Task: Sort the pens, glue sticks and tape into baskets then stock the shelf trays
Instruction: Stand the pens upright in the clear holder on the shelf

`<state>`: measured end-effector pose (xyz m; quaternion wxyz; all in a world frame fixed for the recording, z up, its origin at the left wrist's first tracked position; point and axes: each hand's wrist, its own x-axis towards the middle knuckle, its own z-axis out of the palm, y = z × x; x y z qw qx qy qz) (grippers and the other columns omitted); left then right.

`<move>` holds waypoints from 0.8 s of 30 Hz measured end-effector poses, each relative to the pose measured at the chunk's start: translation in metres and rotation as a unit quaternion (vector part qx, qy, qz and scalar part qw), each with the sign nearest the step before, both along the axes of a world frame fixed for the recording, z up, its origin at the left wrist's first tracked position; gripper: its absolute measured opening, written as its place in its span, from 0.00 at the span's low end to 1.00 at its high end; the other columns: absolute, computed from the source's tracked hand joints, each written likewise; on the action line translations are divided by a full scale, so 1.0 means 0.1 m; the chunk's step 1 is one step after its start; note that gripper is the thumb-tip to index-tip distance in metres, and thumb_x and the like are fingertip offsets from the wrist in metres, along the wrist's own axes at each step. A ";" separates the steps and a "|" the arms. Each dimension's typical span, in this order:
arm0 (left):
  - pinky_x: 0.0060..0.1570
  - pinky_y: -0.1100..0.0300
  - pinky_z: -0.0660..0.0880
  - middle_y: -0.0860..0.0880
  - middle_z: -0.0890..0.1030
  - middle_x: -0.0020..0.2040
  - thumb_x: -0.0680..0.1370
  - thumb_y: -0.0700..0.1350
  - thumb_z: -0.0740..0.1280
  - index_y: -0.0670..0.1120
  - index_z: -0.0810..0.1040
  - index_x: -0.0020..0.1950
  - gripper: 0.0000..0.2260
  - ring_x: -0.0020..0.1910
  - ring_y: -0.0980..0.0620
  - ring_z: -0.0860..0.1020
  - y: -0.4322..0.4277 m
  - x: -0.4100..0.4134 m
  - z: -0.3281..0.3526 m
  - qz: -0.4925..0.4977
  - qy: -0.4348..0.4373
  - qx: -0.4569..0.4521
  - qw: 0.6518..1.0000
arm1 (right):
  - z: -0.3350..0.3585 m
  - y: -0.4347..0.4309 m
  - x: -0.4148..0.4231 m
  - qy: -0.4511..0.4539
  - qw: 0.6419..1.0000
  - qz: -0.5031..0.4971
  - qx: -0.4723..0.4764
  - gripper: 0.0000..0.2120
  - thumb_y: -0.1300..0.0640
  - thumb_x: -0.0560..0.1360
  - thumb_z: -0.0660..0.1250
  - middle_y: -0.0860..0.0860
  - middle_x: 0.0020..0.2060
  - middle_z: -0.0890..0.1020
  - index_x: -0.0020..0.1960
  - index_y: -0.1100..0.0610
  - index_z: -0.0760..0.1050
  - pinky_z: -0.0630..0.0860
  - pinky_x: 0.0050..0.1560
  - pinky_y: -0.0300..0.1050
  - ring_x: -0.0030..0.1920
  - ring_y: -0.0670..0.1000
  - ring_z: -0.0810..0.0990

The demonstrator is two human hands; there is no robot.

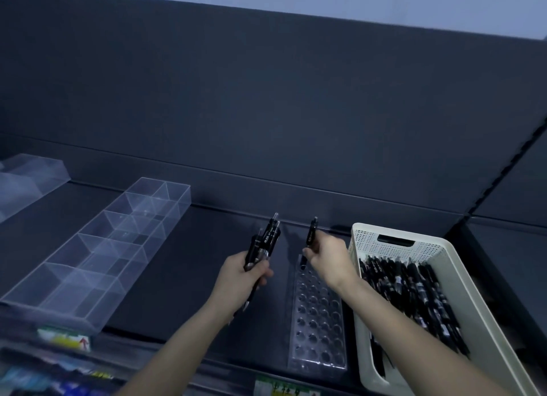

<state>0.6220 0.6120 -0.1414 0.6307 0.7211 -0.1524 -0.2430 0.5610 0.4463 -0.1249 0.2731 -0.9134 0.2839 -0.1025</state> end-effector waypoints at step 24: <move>0.32 0.66 0.76 0.47 0.77 0.30 0.72 0.31 0.68 0.40 0.78 0.39 0.06 0.29 0.54 0.76 -0.19 -0.12 0.26 -0.040 0.085 -0.103 0.990 | 0.34 0.06 -0.32 -0.172 0.958 0.009 0.229 0.04 0.61 0.72 0.70 0.50 0.33 0.80 0.39 0.54 0.78 0.73 0.41 0.38 0.35 0.47 0.76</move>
